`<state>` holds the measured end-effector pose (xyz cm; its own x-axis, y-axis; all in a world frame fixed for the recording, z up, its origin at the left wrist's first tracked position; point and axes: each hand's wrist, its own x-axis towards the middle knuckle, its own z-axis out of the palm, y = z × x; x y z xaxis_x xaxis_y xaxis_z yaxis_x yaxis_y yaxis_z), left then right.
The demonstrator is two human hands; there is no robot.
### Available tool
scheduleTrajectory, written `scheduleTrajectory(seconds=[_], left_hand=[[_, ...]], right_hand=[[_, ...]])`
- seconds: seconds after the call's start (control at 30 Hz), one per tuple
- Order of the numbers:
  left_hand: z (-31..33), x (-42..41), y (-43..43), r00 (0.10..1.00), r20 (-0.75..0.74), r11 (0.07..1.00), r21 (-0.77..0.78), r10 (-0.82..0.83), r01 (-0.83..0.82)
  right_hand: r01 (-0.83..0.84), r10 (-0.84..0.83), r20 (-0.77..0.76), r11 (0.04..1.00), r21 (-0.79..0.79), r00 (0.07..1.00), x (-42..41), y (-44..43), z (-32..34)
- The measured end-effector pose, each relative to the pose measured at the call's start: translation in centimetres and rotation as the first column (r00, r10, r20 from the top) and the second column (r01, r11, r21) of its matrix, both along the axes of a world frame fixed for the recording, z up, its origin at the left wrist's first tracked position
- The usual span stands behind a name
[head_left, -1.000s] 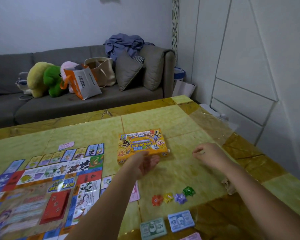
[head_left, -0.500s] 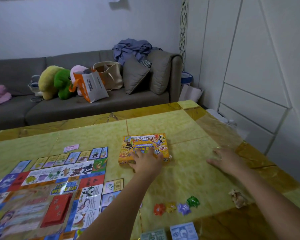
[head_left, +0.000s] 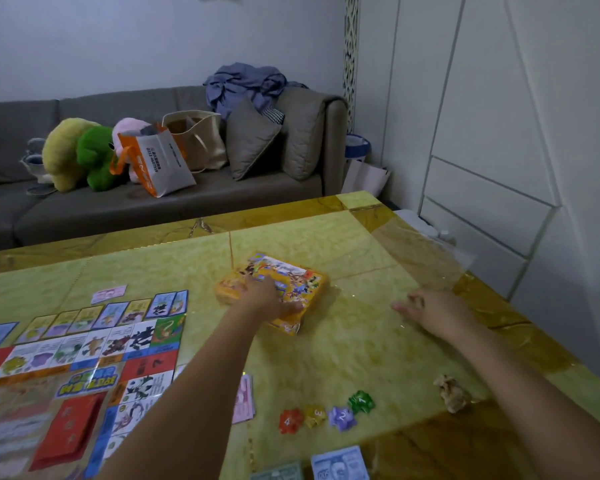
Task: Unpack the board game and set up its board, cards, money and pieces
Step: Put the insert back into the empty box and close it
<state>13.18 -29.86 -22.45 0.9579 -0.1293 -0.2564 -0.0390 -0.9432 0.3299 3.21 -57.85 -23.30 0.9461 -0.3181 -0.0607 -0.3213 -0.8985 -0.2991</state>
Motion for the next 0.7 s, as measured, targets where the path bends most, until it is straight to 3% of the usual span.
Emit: scheduleTrajectory(seconds=[0.1,0.17,0.3,0.37,0.43,0.6,0.7], left_hand=[[0.1,-0.2,1.8,0.977,0.009,0.957,-0.2,-0.214,0.211],[0.2,-0.9,2.2,0.98,-0.001,0.946,-0.259,-0.2,0.193],[-0.4,-1.9,1.6,0.989,-0.028,0.897,-0.417,0.147,-0.145],[-0.3,-2.5,1.5,0.925,-0.147,0.758,-0.536,0.35,-0.372],[-0.1,-3.1,1.7,0.874,-0.289,0.575,-0.665,0.392,-0.477],[1.9,-6.5,0.2,0.909,-0.41,0.261,-0.872,0.073,-0.414],[3.5,-8.1,-1.6,0.938,-0.336,0.223,-0.924,-0.089,-0.31]], right_hand=[[-0.009,-0.009,0.134,0.991,0.133,0.991,1.1,2.8,0.4],[-0.085,0.031,0.209,0.963,0.257,0.977,1.7,5.8,1.0],[-0.147,0.084,0.151,0.867,0.477,0.985,3.2,10.3,1.2],[-0.096,0.02,0.128,0.778,0.621,0.992,3.4,11.2,1.1],[-0.066,-0.055,0.145,0.697,0.714,0.988,2.7,11.3,1.5],[-0.012,-0.191,0.104,0.429,0.903,0.976,0.1,9.4,3.4],[-0.011,-0.278,0.101,0.308,0.951,0.955,-2.9,6.8,4.8]])
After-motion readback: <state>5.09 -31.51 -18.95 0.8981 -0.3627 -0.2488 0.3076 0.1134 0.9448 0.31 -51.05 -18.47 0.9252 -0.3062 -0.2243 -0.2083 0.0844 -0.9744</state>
